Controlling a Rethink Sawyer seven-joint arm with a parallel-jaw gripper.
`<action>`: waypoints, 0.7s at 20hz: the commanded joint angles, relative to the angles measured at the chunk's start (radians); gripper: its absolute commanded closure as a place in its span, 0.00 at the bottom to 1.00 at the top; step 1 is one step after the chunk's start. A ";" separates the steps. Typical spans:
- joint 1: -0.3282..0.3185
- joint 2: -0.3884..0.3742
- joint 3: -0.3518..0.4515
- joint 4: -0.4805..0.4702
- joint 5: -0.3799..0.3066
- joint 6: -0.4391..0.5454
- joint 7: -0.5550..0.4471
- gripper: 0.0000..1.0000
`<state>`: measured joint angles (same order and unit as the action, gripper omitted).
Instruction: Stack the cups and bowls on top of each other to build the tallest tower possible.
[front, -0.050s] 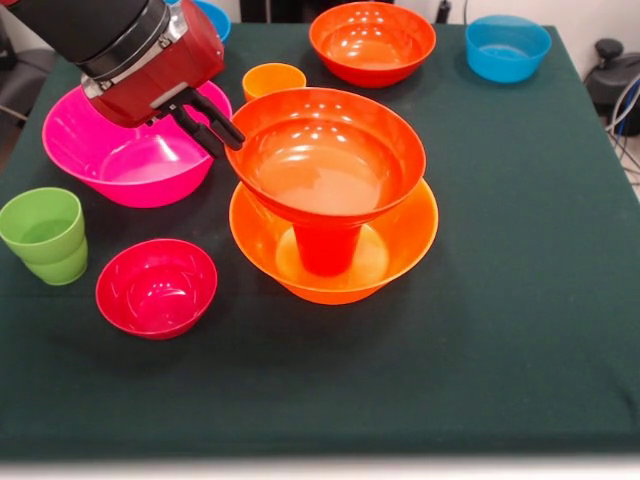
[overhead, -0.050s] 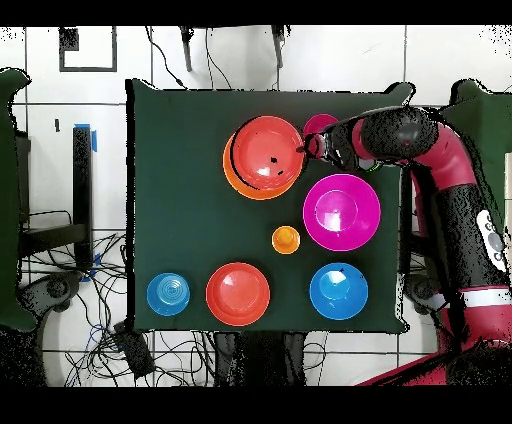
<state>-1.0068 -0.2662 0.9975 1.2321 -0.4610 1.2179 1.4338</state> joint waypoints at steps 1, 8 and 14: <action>0.013 0.021 -0.029 0.036 -0.062 -0.069 -0.270 1.00; 0.012 0.030 -0.030 0.037 -0.069 -0.082 -0.275 1.00; 0.013 0.044 -0.036 0.031 -0.073 -0.094 -0.282 1.00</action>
<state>-1.0068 -0.2624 0.9975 1.2383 -0.4653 1.1896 1.4338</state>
